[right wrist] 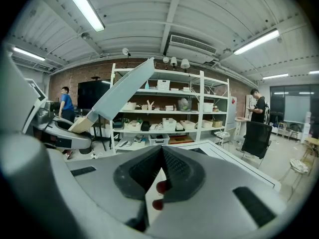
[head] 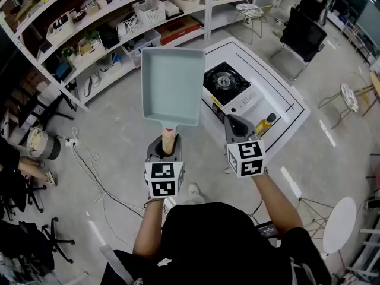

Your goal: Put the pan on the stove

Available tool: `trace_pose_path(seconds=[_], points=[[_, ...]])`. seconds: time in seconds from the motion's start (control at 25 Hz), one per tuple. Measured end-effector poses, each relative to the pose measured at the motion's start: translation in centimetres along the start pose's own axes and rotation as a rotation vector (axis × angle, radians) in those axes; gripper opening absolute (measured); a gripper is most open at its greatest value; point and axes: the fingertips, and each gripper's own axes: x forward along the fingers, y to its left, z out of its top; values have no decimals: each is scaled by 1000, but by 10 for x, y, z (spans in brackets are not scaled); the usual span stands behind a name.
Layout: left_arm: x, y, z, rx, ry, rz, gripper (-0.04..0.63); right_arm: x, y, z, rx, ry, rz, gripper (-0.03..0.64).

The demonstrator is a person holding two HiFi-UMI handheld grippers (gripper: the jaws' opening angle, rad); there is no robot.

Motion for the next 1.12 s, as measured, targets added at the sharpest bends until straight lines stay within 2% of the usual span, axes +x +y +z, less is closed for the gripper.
trace_pose_path(seconds=[0.2, 0.44, 1.12], points=[[17, 26, 4, 40, 7, -29, 100, 27, 6, 10, -4, -2, -30, 0], [36, 46, 6, 29, 9, -60, 100, 54, 11, 11, -5, 13, -50, 0], [100, 46, 6, 67, 69, -115, 100, 91, -37, 1, 37, 41, -112, 0]])
